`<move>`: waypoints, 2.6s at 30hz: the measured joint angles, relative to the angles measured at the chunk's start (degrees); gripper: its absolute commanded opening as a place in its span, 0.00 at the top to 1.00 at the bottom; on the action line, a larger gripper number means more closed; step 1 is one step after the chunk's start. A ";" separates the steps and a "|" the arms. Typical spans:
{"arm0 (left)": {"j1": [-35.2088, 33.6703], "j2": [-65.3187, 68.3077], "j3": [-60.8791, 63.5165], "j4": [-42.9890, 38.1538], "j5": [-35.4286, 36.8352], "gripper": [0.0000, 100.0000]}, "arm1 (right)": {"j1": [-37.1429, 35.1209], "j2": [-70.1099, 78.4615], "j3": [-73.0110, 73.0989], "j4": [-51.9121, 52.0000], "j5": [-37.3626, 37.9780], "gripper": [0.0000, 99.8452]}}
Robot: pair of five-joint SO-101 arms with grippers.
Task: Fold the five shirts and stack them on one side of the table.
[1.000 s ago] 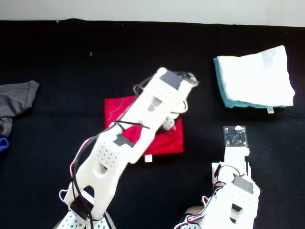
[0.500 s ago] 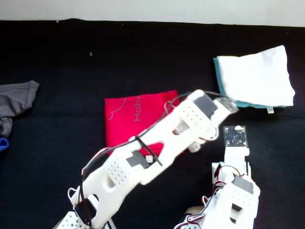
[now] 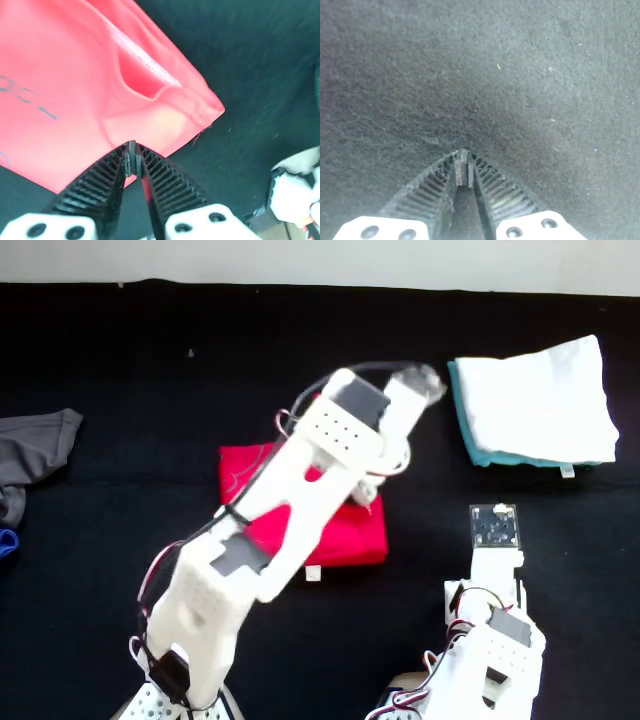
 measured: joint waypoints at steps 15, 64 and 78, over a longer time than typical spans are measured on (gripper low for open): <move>11.34 6.33 2.37 -1.58 3.08 0.99 | 0.00 0.00 0.09 -0.09 0.00 0.99; -56.88 -42.20 88.70 -61.71 -1.05 0.99 | -52.66 20.57 -34.20 14.59 -11.25 0.99; -56.88 -42.29 89.32 -64.79 -1.05 0.99 | -45.45 37.36 -37.80 14.42 -11.25 0.99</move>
